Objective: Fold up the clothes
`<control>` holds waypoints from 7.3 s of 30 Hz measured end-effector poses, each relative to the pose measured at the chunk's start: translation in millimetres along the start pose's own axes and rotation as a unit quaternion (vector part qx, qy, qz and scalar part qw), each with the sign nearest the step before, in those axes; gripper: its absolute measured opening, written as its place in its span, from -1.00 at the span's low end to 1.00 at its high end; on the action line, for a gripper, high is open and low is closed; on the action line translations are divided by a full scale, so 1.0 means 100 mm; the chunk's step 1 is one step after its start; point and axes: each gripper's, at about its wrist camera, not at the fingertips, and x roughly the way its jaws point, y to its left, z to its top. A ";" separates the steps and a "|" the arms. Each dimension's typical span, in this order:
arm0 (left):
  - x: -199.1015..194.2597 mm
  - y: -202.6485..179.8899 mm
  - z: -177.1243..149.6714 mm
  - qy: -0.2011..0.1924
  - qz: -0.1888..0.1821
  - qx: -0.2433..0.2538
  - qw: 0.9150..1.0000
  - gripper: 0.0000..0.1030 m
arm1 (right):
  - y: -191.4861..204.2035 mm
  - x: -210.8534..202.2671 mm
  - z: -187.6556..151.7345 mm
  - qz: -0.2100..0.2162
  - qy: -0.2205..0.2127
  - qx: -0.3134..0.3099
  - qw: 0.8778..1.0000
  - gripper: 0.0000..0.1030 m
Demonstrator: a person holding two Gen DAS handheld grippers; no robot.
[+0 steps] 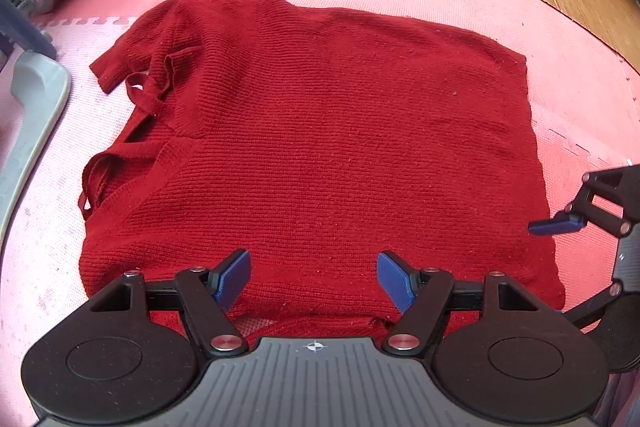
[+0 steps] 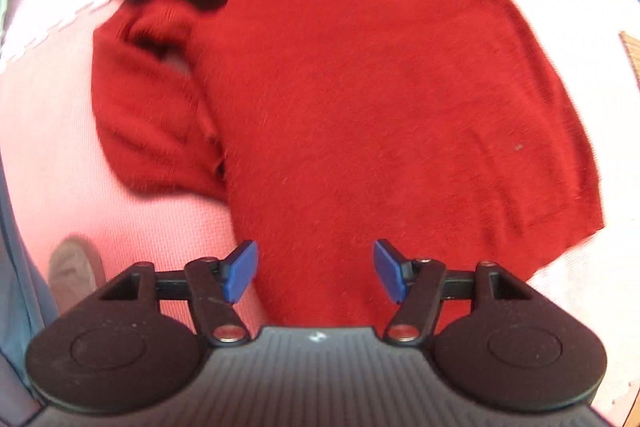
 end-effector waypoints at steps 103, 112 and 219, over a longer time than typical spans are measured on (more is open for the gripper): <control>1.18 -0.06 -1.48 0.020 0.061 -0.593 0.803 0.39 | 0.02 0.37 0.39 0.073 -0.055 -0.337 0.937 0.77; 1.47 -0.05 -1.53 -0.002 0.030 -0.626 0.779 0.06 | 0.04 0.39 0.39 0.074 -0.053 -0.336 0.937 0.78; 0.97 0.86 -3.63 0.021 0.156 -0.385 0.909 0.04 | 1.07 0.25 0.10 0.015 -0.064 -0.307 0.949 0.78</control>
